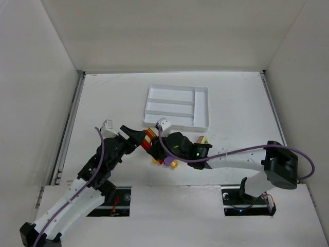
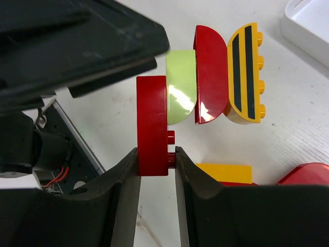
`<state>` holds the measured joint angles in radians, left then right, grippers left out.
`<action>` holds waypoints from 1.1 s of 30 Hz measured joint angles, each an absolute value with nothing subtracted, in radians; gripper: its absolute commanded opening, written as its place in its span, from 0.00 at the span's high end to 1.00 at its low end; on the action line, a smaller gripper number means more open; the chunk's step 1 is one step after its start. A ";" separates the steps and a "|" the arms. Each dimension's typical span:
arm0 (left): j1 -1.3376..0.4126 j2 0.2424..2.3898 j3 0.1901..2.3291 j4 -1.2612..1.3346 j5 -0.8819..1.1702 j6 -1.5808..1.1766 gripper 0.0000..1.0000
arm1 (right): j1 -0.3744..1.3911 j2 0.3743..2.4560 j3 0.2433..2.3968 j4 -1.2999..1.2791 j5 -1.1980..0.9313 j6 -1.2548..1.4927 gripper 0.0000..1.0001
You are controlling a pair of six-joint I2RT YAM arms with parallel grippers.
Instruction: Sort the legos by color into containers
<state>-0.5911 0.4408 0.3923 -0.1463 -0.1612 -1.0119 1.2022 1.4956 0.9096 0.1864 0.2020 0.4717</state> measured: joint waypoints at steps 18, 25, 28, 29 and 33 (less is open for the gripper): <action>-0.729 0.569 0.333 0.097 -0.244 -1.036 0.38 | 1.192 1.472 0.909 0.202 0.174 0.543 0.67; -0.772 0.591 0.333 0.128 -0.308 -1.034 0.38 | 1.191 1.467 0.902 0.215 0.176 0.548 0.67; -0.772 0.591 0.333 0.130 -0.321 -1.034 0.37 | 1.191 1.467 0.899 0.216 0.176 0.551 0.67; -0.772 0.591 0.333 0.131 -0.324 -1.034 0.37 | 1.190 1.467 0.899 0.217 0.177 0.552 0.67; -0.768 0.589 0.332 0.131 -0.334 -1.035 0.39 | 1.187 1.465 0.888 0.221 0.184 0.559 0.67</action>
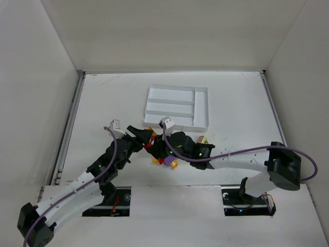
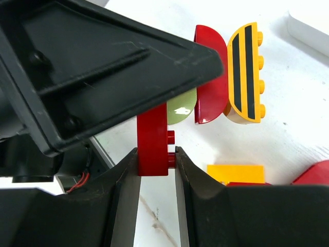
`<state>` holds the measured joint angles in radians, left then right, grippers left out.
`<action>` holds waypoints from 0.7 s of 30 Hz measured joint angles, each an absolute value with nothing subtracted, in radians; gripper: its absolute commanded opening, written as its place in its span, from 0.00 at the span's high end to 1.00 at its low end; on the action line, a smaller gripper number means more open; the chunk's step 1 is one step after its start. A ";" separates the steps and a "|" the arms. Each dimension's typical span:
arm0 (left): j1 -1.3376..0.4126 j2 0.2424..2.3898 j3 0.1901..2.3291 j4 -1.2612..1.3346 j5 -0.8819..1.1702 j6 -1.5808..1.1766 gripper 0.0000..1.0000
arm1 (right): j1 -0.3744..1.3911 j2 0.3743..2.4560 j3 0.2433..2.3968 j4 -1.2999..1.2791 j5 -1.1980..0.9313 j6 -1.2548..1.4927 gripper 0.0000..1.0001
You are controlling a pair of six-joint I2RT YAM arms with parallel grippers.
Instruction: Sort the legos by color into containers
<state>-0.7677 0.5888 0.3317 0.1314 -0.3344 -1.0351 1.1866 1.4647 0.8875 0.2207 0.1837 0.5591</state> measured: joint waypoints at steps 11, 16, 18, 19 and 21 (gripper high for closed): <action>-0.761 0.616 0.309 0.164 -0.345 -1.037 0.53 | 1.184 1.443 0.867 0.239 0.188 0.574 0.66; -0.757 0.624 0.309 0.188 -0.345 -1.037 0.59 | 1.184 1.440 0.867 0.244 0.188 0.574 0.66; -0.757 0.623 0.309 0.191 -0.346 -1.037 0.58 | 1.184 1.440 0.867 0.246 0.188 0.575 0.67; -0.757 0.623 0.309 0.191 -0.345 -1.037 0.58 | 1.184 1.440 0.867 0.247 0.189 0.577 0.67; -0.757 0.623 0.309 0.191 -0.345 -1.037 0.65 | 1.184 1.440 0.865 0.248 0.189 0.581 0.66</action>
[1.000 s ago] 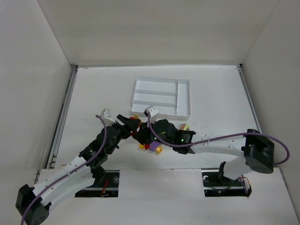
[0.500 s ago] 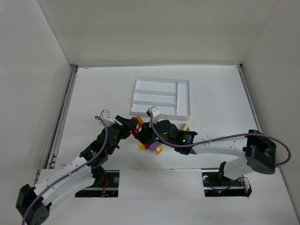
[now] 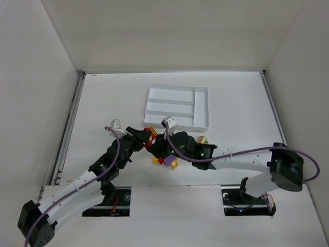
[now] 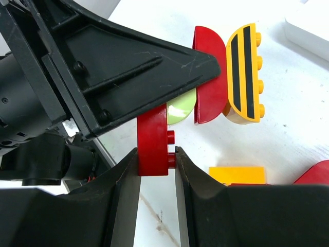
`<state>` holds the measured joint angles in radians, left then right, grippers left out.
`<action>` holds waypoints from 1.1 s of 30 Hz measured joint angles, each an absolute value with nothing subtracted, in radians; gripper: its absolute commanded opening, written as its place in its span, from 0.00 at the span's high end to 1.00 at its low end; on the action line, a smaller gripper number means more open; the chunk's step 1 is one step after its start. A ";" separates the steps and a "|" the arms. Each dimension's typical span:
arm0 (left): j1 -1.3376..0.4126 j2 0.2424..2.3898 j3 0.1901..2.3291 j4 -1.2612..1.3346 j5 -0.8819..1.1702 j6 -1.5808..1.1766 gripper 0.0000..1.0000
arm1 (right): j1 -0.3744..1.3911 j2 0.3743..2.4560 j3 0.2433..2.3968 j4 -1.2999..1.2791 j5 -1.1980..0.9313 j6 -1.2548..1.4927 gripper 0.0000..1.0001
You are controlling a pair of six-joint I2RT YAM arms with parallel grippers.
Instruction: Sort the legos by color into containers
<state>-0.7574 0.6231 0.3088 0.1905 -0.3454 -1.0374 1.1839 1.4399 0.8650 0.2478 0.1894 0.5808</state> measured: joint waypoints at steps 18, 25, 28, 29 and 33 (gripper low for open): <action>-0.708 0.612 0.309 0.191 -0.286 -1.048 0.83 | 1.156 1.251 0.707 0.294 0.192 0.616 0.14; -0.656 0.613 0.307 0.236 -0.144 -1.072 0.83 | 0.985 1.089 0.578 0.381 0.110 0.701 0.14; -0.643 0.614 0.307 0.270 -0.069 -1.084 0.83 | 0.912 1.120 0.572 0.450 0.029 0.763 0.11; -0.643 0.615 0.307 0.283 -0.045 -1.087 0.83 | 0.896 1.136 0.572 0.482 0.001 0.785 0.09; -0.644 0.615 0.307 0.336 0.029 -1.099 0.83 | 0.859 1.190 0.561 0.625 -0.113 0.872 0.10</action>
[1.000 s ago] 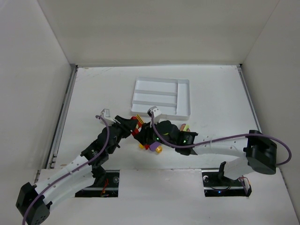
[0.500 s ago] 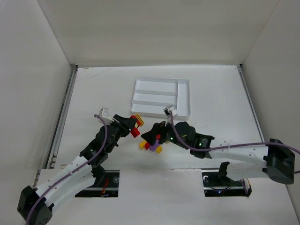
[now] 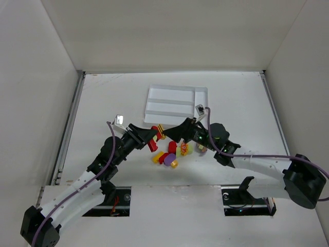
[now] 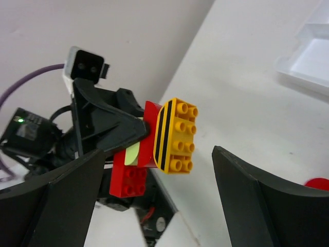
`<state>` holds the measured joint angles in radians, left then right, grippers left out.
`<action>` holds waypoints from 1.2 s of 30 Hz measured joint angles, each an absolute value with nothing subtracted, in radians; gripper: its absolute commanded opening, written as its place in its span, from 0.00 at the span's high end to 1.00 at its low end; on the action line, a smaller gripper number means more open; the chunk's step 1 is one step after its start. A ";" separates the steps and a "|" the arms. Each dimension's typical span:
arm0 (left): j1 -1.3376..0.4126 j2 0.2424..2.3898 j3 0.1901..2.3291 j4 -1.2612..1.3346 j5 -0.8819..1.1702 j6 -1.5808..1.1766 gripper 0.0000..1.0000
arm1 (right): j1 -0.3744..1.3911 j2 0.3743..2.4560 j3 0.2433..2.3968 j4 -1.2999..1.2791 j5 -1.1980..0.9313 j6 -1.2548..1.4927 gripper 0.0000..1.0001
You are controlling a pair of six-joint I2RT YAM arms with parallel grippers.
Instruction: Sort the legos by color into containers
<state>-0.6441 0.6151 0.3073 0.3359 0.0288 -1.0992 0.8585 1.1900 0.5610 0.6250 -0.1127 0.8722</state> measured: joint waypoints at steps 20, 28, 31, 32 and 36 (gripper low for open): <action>-0.654 0.622 0.303 0.489 0.181 -1.169 0.83 | 0.799 1.334 0.518 0.954 -0.290 1.086 0.43; -0.654 0.622 0.292 0.503 0.191 -1.180 0.83 | 0.791 1.371 0.493 1.074 -0.308 1.151 0.50; -0.654 0.621 0.286 0.506 0.192 -1.184 0.83 | 0.788 1.380 0.483 1.092 -0.308 1.161 0.51; -0.654 0.620 0.285 0.506 0.192 -1.184 0.83 | 0.786 1.382 0.479 1.100 -0.308 1.163 0.54; -0.653 0.619 0.281 0.508 0.198 -1.184 0.84 | 0.780 1.382 0.468 1.118 -0.311 1.172 0.61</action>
<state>-0.6529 0.6186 0.2810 0.5079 0.1978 -1.1843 0.7803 1.3815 0.4683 1.1183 -0.3107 1.1725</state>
